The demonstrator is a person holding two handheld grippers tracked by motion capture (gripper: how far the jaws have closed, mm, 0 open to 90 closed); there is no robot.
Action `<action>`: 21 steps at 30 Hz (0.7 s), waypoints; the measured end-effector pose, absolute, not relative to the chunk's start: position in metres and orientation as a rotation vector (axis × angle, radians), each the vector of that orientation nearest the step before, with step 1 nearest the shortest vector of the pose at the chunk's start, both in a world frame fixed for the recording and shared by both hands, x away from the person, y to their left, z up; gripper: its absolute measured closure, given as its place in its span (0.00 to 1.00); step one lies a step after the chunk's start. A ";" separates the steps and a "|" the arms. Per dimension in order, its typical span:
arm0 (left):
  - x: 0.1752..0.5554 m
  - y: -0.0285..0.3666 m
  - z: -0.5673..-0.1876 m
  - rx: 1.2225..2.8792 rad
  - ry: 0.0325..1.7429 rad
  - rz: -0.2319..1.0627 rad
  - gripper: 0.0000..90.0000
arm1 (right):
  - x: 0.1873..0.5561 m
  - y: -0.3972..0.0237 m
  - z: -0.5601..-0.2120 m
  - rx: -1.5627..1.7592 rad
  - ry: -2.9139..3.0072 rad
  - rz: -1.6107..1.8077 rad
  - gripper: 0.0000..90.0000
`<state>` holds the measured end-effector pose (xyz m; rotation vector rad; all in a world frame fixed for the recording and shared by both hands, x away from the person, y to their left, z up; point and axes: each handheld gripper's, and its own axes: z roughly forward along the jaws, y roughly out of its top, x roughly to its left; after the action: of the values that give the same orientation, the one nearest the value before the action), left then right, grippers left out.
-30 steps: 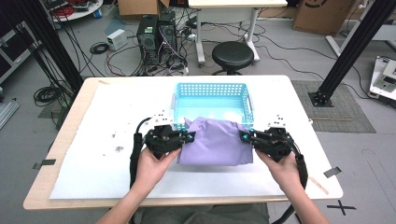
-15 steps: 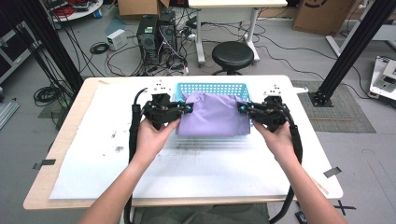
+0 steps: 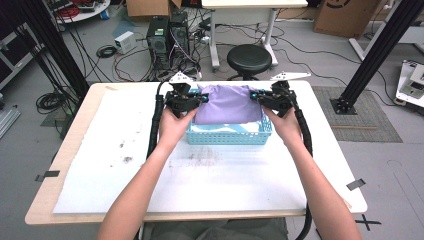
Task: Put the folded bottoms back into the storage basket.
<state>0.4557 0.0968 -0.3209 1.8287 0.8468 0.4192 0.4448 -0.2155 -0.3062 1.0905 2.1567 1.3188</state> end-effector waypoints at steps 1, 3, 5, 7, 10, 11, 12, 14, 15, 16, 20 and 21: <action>0.462 0.096 -0.325 1.835 0.856 0.429 0.93 | 0.451 -0.214 -0.310 1.089 2.149 1.305 0.93; 0.472 0.095 -0.335 1.850 0.901 0.438 0.93 | 0.461 -0.211 -0.316 1.098 2.140 1.279 0.93; 0.481 0.095 -0.347 1.868 0.979 0.437 0.81 | 0.473 -0.208 -0.328 1.141 2.166 1.204 0.84; 0.484 0.099 -0.357 1.867 1.048 0.460 0.58 | 0.482 -0.207 -0.339 1.211 2.173 1.099 0.68; 0.481 0.111 -0.362 1.844 1.075 0.472 0.52 | 0.480 -0.216 -0.345 1.255 2.143 1.081 0.53; 0.478 0.116 -0.362 1.834 1.076 0.473 0.52 | 0.478 -0.219 -0.345 1.255 2.142 1.094 0.52; 0.475 0.122 -0.361 1.815 1.068 0.470 0.52 | 0.475 -0.223 -0.345 1.256 2.139 1.099 0.51; 0.468 0.129 -0.358 1.795 1.057 0.478 0.51 | 0.467 -0.229 -0.344 1.254 2.128 1.107 0.47; 0.463 0.133 -0.356 1.792 1.046 0.488 0.50 | 0.463 -0.233 -0.344 1.244 2.113 1.118 0.47; 0.458 0.137 -0.354 1.784 1.031 0.497 0.49 | 0.457 -0.238 -0.344 1.237 2.100 1.134 0.46; 0.436 0.150 -0.348 1.769 0.960 0.512 0.47 | 0.440 -0.249 -0.342 1.220 2.105 1.150 0.42; 0.430 0.153 -0.347 1.766 0.947 0.519 0.47 | 0.434 -0.252 -0.341 1.202 2.091 1.177 0.42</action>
<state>0.4302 0.1527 -0.3467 1.7659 0.9466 0.5186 0.4340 -0.2524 -0.3413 1.2024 2.0911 1.1768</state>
